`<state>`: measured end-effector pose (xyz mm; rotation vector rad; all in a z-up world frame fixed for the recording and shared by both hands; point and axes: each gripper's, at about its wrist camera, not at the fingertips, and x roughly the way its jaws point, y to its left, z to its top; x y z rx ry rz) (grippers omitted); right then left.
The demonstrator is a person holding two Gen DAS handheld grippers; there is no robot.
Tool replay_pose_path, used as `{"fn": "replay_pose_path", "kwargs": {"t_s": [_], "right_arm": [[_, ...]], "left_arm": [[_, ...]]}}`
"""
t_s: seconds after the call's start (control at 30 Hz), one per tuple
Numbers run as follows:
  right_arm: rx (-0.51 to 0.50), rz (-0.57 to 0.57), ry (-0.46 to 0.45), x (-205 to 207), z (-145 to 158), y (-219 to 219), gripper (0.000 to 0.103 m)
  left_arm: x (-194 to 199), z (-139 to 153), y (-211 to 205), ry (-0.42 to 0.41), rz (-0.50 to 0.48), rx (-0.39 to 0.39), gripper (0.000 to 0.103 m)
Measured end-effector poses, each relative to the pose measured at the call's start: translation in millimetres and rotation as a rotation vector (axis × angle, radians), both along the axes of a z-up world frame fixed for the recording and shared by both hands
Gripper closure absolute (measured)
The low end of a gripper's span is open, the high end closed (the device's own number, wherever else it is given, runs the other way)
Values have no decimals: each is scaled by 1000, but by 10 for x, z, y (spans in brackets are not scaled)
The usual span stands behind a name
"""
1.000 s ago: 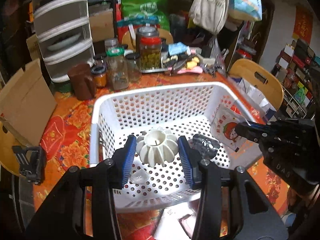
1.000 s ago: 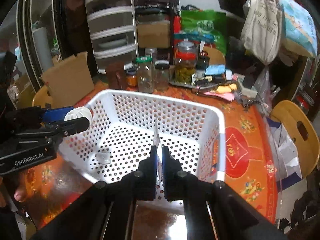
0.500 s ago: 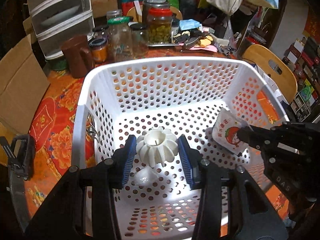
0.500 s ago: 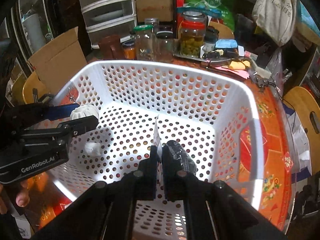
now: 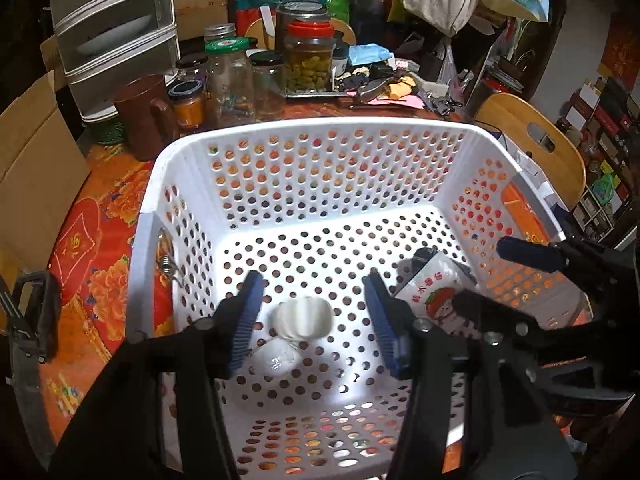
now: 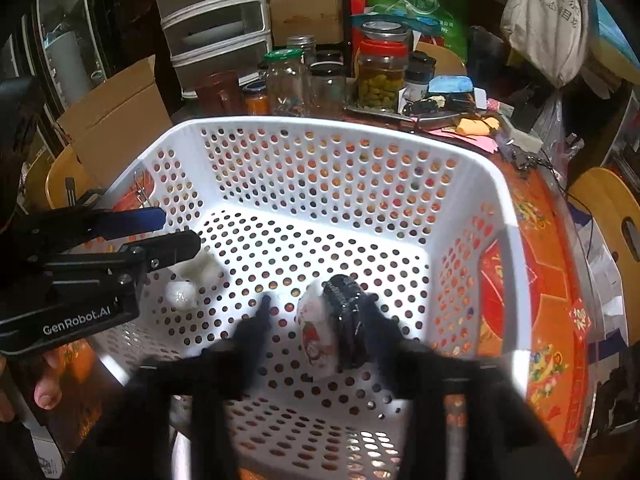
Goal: Organize soft objects
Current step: 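Open both tools to release the sachet and ribbed cup into the basket, then withdraw both tools toward the white cloth, pink roll and green packet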
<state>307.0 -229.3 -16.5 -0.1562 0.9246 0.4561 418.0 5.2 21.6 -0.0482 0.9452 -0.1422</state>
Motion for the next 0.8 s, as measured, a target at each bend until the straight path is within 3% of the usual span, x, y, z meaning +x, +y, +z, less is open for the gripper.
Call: {"fn": "replay_pose_path", "kwargs": {"t_s": [0.17, 0.4, 0.47, 0.8], "right_arm": [[17, -7, -22, -49, 91, -70, 33], [46, -16, -80, -229, 287, -229, 6], [58, -28, -93, -292, 335, -285, 1], [90, -71, -154, -667, 488, -570, 0]], "left_arm": [[-58, 73, -27, -28, -4, -6, 27], [-278, 351, -51, -122, 2, 39, 0], [-360, 431, -51, -145, -7, 37, 0], [-976, 667, 22, -203, -2, 23, 0]]}}
